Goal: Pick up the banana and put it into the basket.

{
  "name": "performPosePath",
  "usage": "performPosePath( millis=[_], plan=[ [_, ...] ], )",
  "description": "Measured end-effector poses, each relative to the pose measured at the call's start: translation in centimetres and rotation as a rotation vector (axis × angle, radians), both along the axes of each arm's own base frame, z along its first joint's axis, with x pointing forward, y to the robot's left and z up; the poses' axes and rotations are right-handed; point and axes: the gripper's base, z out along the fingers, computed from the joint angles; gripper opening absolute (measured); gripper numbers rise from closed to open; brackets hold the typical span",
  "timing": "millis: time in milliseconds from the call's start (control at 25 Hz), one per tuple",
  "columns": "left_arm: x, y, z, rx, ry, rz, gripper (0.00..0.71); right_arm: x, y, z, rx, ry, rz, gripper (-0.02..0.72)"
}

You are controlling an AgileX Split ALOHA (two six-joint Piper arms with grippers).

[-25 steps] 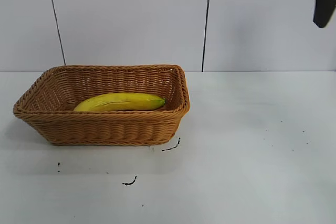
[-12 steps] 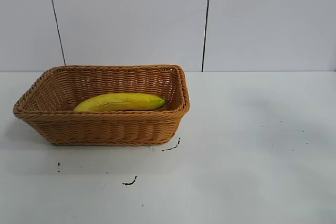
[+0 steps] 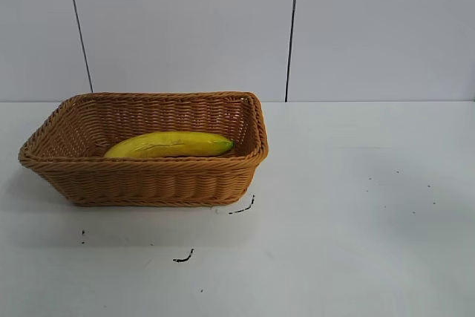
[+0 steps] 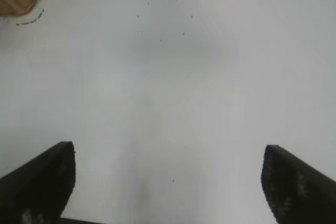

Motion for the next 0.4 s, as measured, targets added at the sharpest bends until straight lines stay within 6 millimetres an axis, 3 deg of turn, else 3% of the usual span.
performPosePath(
  millis=[160, 400],
  plan=[
    [0.0, 0.0, 0.0, 0.000, 0.000, 0.000, 0.695, -1.5, -0.1, 0.0, 0.006, -0.095, 0.001, 0.689],
    [0.0, 0.0, 0.0, 0.000, 0.000, 0.000, 0.695, -1.6, -0.1, 0.0, 0.007, -0.101, 0.001, 0.689]
  ],
)
